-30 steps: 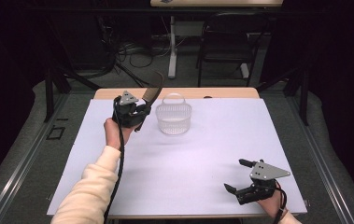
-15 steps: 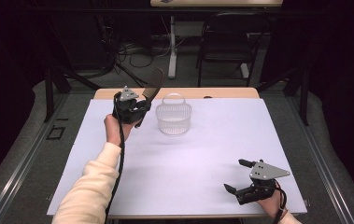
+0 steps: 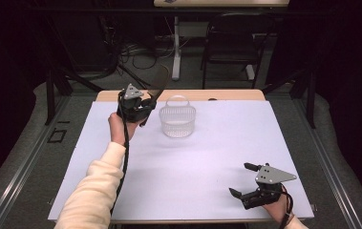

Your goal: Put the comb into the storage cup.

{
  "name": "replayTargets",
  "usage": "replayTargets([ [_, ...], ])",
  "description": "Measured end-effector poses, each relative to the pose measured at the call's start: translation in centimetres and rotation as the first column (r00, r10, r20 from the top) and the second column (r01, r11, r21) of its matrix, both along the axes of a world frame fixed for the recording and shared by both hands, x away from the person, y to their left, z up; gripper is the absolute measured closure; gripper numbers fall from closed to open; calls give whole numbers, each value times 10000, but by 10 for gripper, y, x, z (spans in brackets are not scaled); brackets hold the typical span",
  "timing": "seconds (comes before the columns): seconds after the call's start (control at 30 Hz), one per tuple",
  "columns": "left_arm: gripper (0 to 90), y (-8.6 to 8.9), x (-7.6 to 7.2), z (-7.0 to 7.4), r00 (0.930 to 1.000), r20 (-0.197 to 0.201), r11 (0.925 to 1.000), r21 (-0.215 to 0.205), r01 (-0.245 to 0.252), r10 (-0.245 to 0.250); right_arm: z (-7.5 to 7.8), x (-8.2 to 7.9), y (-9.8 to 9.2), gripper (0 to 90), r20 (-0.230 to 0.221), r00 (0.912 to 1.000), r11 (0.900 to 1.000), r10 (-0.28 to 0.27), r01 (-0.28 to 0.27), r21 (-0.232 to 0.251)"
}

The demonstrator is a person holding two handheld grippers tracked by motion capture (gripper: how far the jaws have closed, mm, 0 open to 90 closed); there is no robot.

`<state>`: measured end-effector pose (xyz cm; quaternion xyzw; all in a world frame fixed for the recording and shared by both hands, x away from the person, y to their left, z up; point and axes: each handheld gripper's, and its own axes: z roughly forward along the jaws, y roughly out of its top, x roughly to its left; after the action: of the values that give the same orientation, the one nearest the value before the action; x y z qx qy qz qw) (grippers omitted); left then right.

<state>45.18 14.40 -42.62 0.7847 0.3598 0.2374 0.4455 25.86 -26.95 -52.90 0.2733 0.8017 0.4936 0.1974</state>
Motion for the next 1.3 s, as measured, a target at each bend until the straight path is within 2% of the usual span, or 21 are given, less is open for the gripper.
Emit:
replayTargets([
  [0.47, 721, -5, 8, 5, 9997, 168, 9998, -75, 158, -157, 0, 0, 0, 0, -18, 10000, 10000, 1, -1, -4],
  [1.3, 720, -21, 16, 4, 9973, 466, 9983, 159, 559, -566, 0, 0, -1, 0, -8, 10000, 10000, -17, 17, -11],
])
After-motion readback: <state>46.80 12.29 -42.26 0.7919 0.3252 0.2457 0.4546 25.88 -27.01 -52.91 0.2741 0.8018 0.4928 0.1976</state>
